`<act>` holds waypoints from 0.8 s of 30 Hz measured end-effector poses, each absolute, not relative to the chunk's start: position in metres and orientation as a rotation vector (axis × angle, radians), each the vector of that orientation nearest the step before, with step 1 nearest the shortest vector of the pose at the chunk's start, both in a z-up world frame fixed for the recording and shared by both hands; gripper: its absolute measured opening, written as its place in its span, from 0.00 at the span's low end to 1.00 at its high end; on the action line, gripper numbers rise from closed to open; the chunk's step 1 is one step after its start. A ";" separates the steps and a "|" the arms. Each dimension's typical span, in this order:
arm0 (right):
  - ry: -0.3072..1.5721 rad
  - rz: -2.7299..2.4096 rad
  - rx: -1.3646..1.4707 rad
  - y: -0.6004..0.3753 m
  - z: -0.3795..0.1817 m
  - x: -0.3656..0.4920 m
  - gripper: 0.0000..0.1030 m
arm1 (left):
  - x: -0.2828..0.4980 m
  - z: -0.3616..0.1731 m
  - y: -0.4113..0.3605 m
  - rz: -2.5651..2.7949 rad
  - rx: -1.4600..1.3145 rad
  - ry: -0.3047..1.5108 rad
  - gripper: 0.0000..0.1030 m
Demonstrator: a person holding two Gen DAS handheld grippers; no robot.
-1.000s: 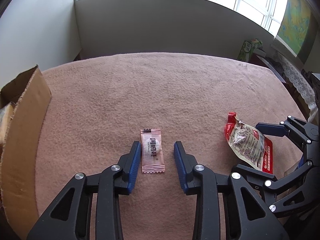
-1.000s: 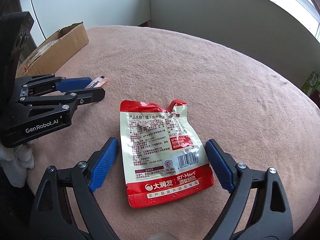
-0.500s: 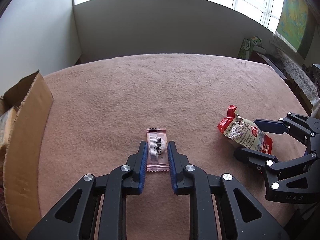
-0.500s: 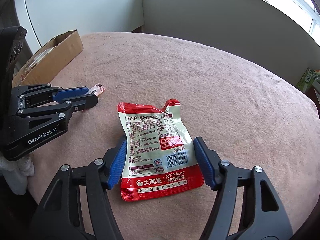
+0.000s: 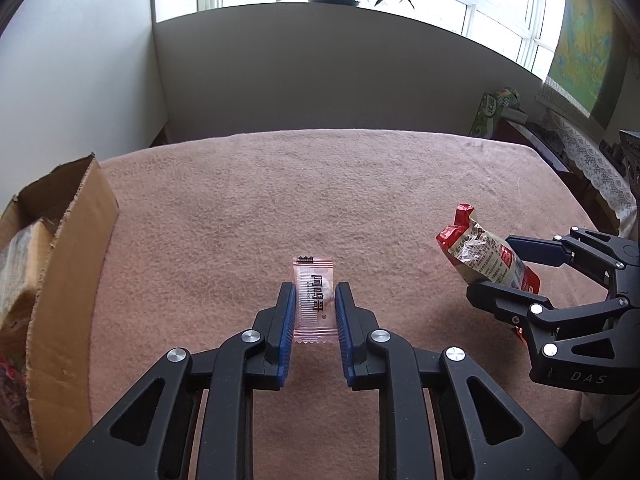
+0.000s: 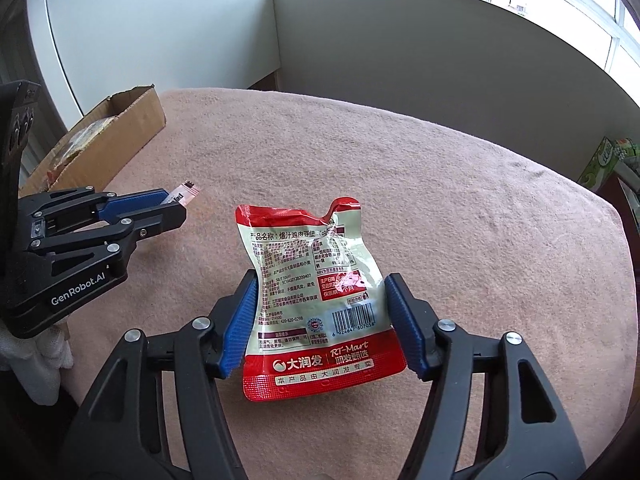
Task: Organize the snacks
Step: 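Lift and carry the pink candy and snack pouch over the box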
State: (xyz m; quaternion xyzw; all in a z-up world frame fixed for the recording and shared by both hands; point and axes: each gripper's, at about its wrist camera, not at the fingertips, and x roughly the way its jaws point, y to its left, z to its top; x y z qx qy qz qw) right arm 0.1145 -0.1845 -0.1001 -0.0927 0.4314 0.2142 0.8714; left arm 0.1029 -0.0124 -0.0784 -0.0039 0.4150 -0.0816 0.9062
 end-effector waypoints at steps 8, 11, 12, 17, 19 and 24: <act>0.871 0.440 -0.170 -0.181 -0.084 0.111 0.63 | 0.087 -0.062 -0.008 -0.171 -0.012 0.805 0.18; 0.840 0.449 -0.152 -0.175 -0.070 0.109 0.63 | 0.080 -0.052 -0.003 -0.163 -0.018 0.772 0.18; 0.828 0.453 -0.147 -0.172 -0.065 0.109 0.63 | 0.077 -0.048 0.000 -0.160 -0.022 0.757 0.18; 0.785 0.508 -0.133 -0.138 -0.040 0.112 0.63 | 0.058 -0.024 0.028 -0.120 -0.060 0.675 0.18; 0.770 0.541 -0.126 -0.119 -0.032 0.113 0.63 | 0.049 -0.017 0.046 -0.097 -0.080 0.645 0.18; 0.744 0.618 -0.135 -0.064 -0.017 0.110 0.63 | 0.030 -0.010 0.095 -0.007 -0.135 0.592 0.18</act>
